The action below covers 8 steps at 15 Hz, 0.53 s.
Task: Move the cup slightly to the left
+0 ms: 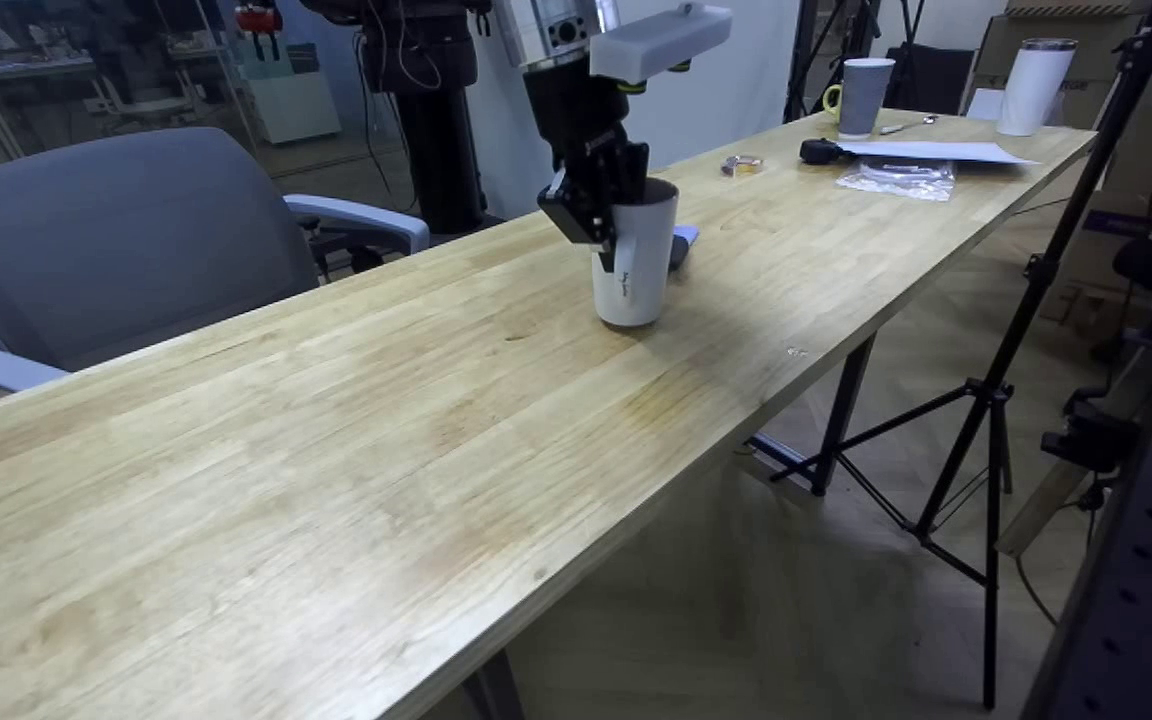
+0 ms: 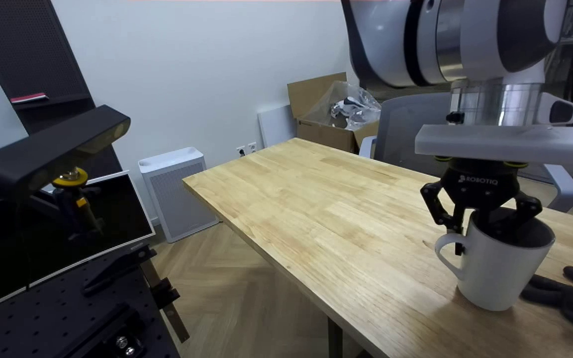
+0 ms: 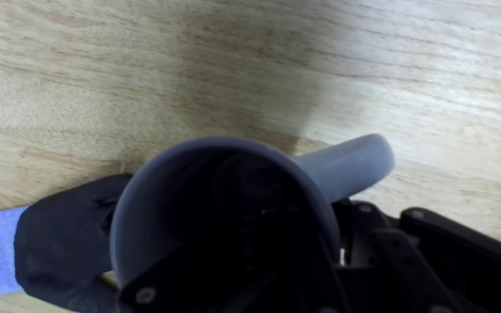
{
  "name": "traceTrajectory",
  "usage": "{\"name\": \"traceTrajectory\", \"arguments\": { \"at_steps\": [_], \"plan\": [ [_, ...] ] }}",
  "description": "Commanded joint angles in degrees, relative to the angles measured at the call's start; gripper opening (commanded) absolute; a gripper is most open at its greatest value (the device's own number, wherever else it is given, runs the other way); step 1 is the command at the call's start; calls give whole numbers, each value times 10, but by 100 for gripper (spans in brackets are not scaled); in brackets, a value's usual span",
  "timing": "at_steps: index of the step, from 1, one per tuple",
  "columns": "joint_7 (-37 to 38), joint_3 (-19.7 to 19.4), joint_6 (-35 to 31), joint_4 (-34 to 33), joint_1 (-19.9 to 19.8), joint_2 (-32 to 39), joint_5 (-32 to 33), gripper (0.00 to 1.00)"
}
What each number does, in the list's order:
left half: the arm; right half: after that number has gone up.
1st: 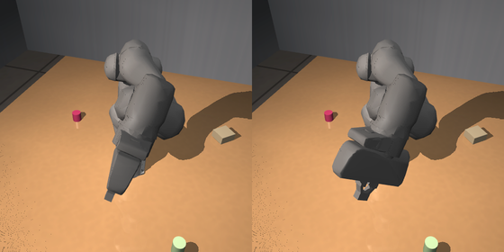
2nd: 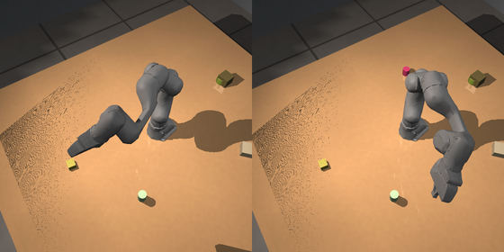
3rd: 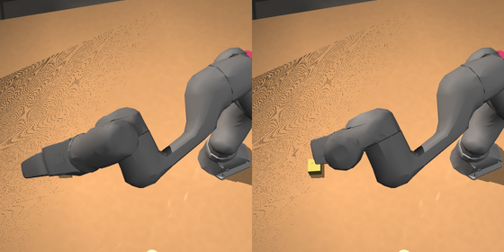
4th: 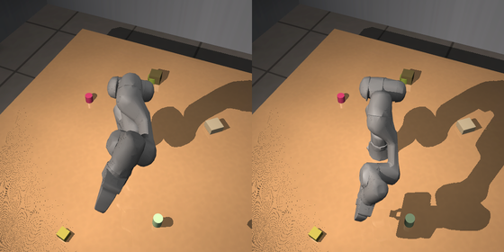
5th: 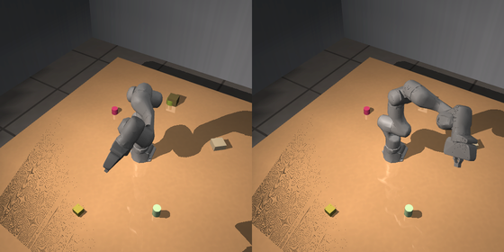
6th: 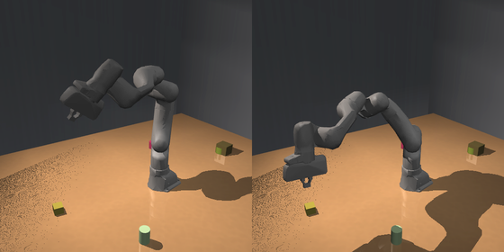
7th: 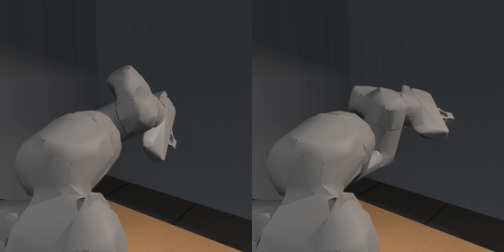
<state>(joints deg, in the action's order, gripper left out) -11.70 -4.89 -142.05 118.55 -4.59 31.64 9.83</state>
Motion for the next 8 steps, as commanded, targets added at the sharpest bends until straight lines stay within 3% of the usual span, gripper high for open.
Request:
{"name": "traceTrajectory", "arguments": {
  "at_steps": [1, 8],
  "plan": [
    [8, 8, 36, -27, 0, -27, -6, 4],
    [7, 17, 54, -50, -1, -61, -15, 4]
  ]
}}
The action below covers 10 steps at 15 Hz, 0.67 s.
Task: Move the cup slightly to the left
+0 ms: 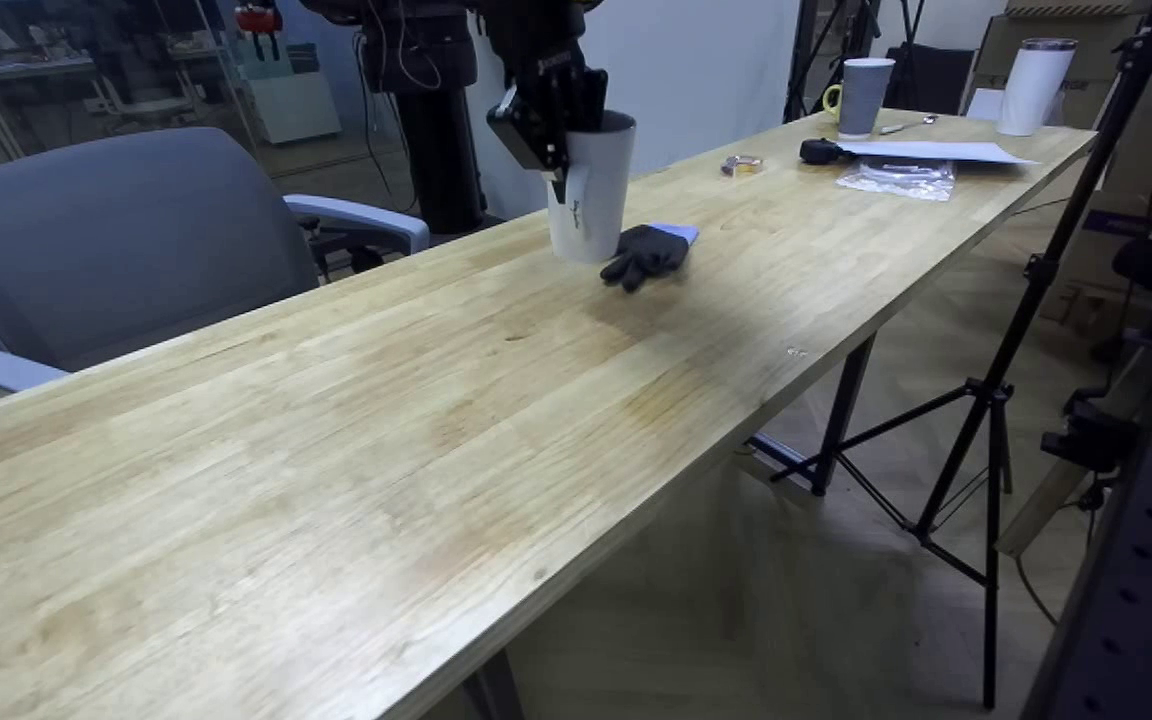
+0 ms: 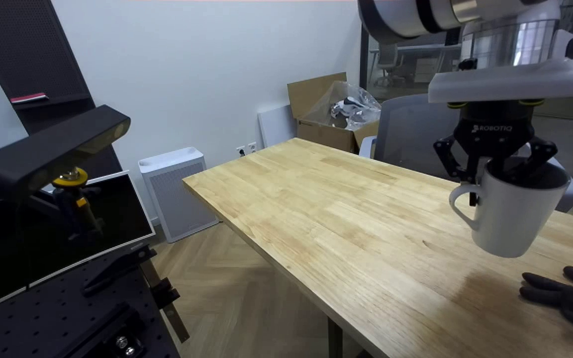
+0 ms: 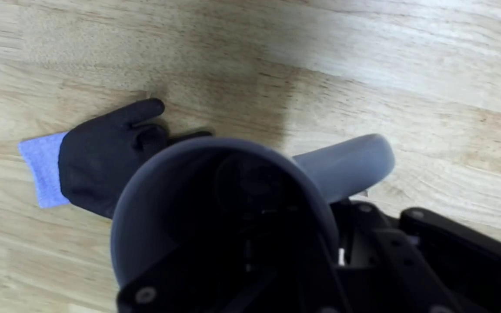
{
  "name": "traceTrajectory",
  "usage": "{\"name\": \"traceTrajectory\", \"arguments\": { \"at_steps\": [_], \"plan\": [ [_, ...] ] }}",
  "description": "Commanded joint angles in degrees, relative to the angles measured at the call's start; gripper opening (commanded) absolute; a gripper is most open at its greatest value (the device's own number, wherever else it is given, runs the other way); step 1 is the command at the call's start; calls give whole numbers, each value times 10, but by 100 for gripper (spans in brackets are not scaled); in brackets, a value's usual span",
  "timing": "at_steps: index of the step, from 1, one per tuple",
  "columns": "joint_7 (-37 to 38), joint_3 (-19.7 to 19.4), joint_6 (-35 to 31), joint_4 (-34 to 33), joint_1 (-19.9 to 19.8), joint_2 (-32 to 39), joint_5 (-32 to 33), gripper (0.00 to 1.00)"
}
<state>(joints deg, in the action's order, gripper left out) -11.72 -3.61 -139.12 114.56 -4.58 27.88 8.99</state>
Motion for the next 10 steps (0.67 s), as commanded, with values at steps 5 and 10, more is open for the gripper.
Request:
{"name": "traceTrajectory", "arguments": {
  "at_steps": [5, 10],
  "plan": [
    [1, 9, 31, -28, 1, -20, -9, 4],
    [-13, 24, 42, -50, 6, -5, -9, 4]
  ]
}}
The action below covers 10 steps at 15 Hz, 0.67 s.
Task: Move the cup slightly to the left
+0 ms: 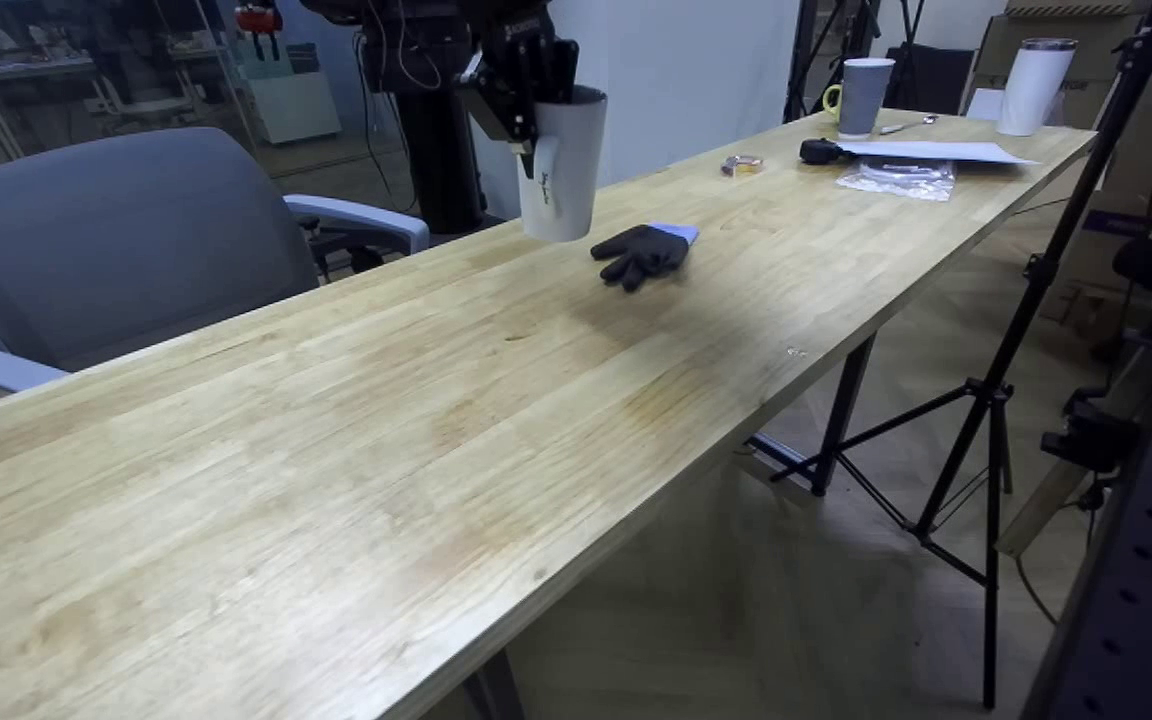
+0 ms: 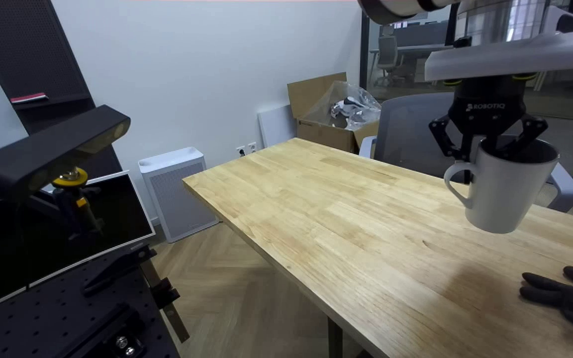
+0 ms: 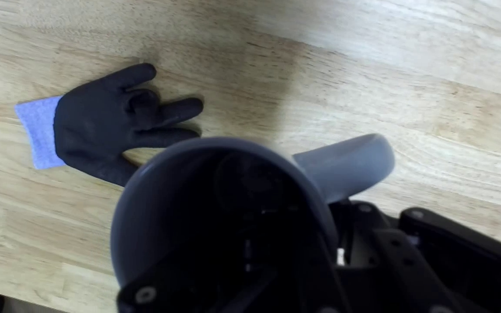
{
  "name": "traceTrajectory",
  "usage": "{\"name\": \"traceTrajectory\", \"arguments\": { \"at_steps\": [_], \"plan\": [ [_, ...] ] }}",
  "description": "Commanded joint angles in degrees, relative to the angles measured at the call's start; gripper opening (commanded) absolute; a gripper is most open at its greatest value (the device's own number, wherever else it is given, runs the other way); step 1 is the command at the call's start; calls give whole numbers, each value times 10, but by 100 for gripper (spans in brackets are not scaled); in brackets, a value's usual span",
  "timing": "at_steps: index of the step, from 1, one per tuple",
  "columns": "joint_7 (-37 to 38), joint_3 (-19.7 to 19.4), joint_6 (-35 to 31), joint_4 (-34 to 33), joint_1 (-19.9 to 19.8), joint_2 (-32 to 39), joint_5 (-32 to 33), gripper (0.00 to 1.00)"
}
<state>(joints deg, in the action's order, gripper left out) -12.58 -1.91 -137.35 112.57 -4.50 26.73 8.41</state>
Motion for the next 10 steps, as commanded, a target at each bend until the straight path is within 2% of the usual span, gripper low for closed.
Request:
{"name": "traceTrajectory", "arguments": {
  "at_steps": [1, 10],
  "plan": [
    [-6, 10, 27, -35, 8, 11, -2, 4],
    [-12, 24, 43, -75, 34, 52, 10, 4]
  ]
}}
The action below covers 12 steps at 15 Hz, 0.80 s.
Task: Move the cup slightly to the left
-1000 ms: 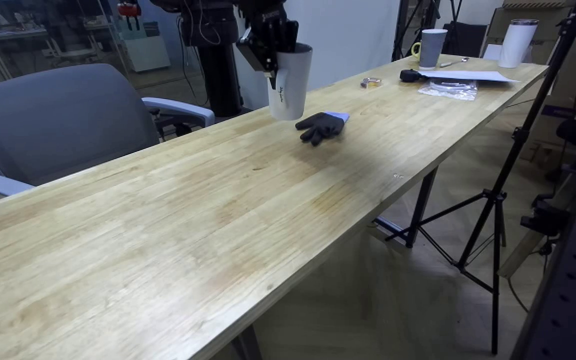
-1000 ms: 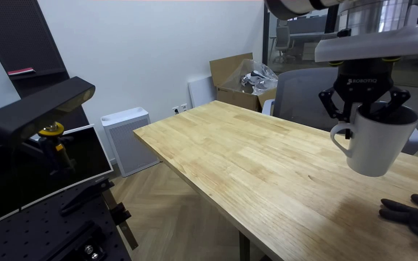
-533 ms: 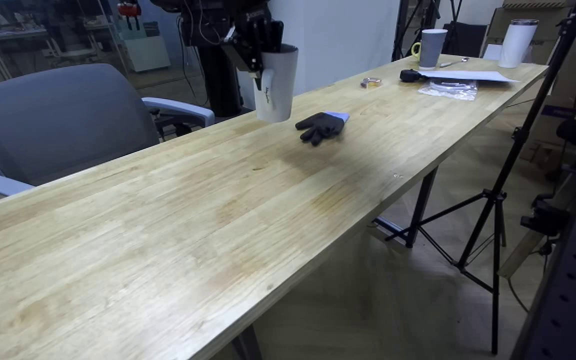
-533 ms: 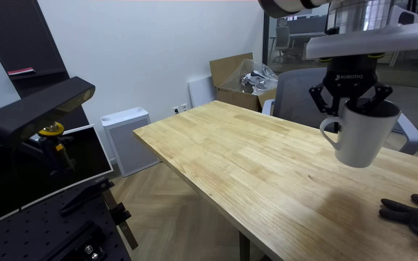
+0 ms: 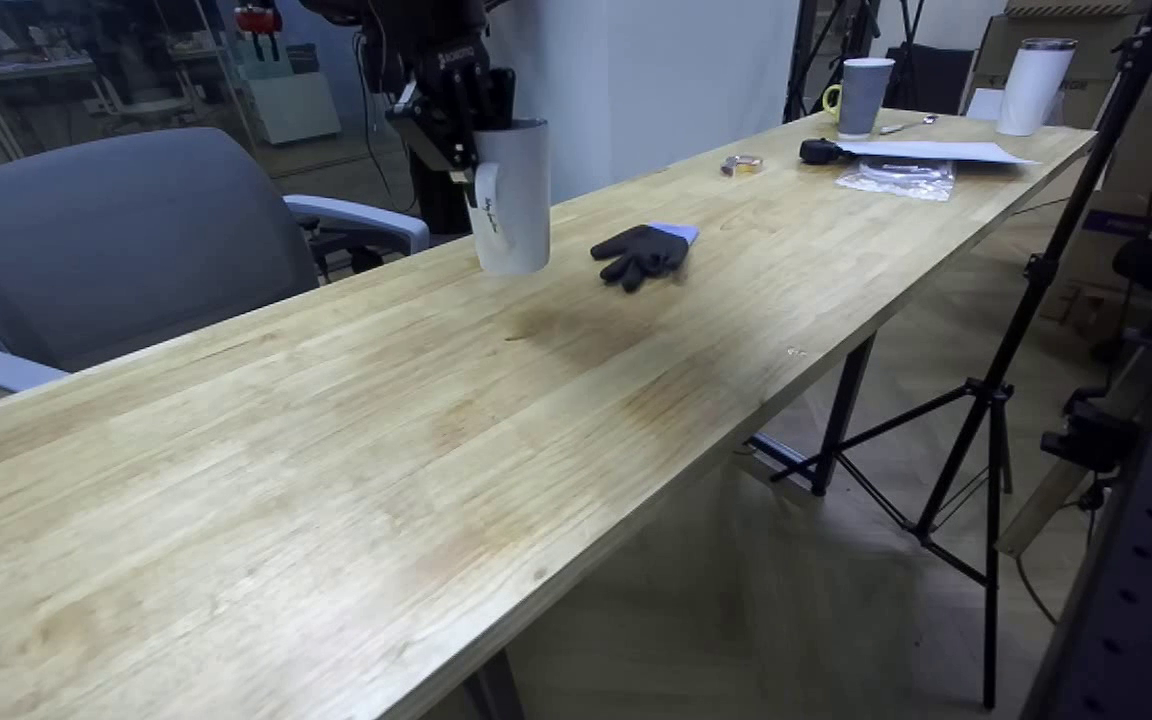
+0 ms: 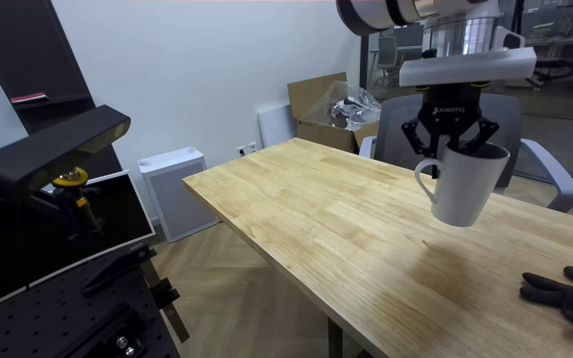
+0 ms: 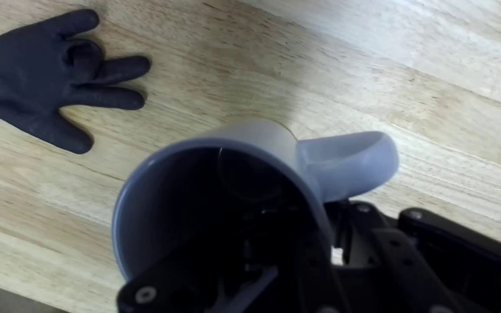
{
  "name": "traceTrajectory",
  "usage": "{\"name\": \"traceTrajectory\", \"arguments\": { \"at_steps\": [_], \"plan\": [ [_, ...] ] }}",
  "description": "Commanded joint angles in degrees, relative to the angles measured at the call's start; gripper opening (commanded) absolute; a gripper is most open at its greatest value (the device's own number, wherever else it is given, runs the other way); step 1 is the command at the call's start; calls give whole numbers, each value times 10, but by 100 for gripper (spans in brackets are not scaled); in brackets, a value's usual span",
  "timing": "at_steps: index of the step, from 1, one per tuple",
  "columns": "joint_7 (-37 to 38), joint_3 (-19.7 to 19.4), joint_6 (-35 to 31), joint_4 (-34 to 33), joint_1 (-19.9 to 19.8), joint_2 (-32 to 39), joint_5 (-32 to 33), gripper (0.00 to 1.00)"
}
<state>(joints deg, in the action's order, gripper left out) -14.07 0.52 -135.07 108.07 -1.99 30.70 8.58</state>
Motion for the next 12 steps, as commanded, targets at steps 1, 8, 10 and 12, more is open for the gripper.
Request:
{"name": "traceTrajectory", "arguments": {
  "at_steps": [1, 8, 10, 12],
  "plan": [
    [2, 0, 21, -34, 11, 17, 10, 4],
    [8, -6, 15, -42, 38, 44, 48, 4],
    [9, -5, 11, -40, 44, 49, 55, 4],
    [11, -6, 8, -38, 51, 53, 61, 4]
  ]
}}
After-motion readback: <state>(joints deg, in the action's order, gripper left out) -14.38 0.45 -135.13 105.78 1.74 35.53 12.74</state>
